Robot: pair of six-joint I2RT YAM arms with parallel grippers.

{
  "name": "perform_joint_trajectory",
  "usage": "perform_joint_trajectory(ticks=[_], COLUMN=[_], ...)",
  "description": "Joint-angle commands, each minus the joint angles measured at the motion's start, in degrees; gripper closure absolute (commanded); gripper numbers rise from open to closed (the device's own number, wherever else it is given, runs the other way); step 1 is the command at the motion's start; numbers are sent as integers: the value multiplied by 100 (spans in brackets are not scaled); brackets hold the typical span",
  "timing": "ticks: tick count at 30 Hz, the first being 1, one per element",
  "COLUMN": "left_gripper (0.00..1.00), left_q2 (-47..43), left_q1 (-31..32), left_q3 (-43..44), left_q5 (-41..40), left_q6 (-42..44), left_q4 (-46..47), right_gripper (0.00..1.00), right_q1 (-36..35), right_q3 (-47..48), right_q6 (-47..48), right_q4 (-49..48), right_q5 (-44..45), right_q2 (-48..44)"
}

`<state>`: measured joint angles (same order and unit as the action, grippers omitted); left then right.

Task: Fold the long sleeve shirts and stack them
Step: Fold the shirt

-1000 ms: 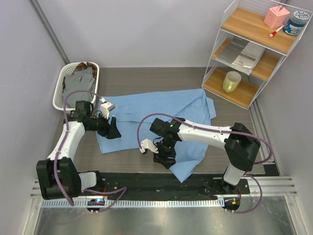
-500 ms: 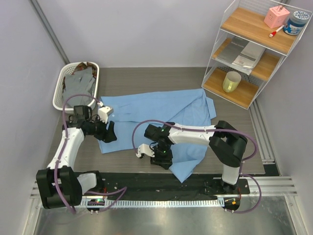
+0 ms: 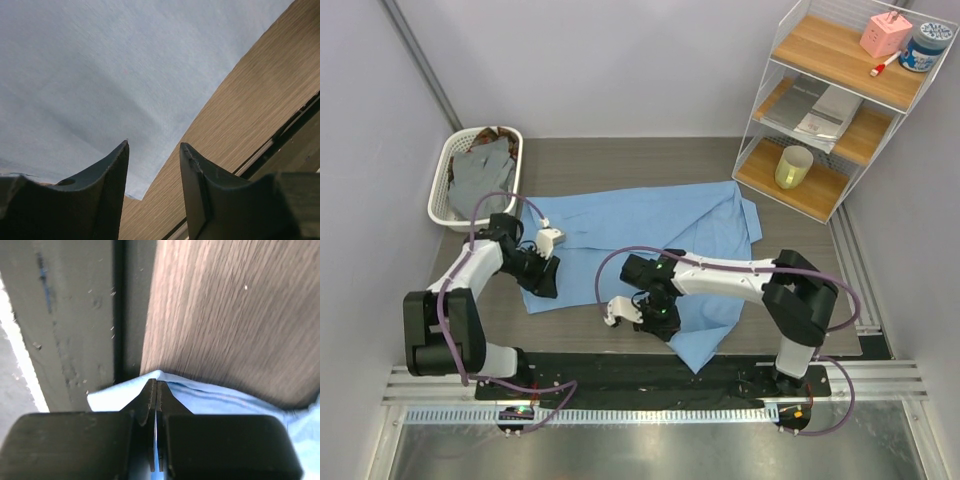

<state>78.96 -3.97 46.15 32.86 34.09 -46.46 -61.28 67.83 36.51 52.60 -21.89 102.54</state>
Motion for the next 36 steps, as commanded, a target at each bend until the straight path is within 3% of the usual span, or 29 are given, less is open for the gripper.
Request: perform_joint_trajectory(ticks=[1, 7, 17, 23, 26, 27, 30, 32, 36], left_gripper=[55, 62, 68, 69, 62, 59, 40, 36, 31], left_q2=[277, 910, 1754, 1843, 1422, 1238, 578, 280, 94], left_q1=[273, 344, 344, 344, 344, 344, 527, 914, 1968], left_q3=[272, 570, 1106, 1326, 1572, 1668, 1835, 1784, 1415], left_q5=[-367, -1096, -1423, -1204, -170, 591, 1729, 2381, 2515], left_q6=[353, 310, 239, 265, 607, 808, 837, 470, -664], left_q4=[-320, -320, -505, -689, -1206, -1443, -1481, -1044, 643], right_gripper=[99, 99, 99, 99, 99, 99, 99, 99, 99], right_q1=[133, 292, 371, 476, 476, 476, 476, 476, 476], right_q3=[545, 1074, 1057, 363, 108, 81, 11, -68, -419], right_q6=[251, 637, 989, 972, 735, 708, 629, 603, 576], right_q4=[592, 1269, 1876, 1307, 560, 419, 84, -65, -442], right_q5=[-122, -123, 466, 914, 1143, 1169, 1240, 1170, 1161], right_q2=[-893, -1946, -3318, -3750, -3785, -3759, -3741, -3838, -4171])
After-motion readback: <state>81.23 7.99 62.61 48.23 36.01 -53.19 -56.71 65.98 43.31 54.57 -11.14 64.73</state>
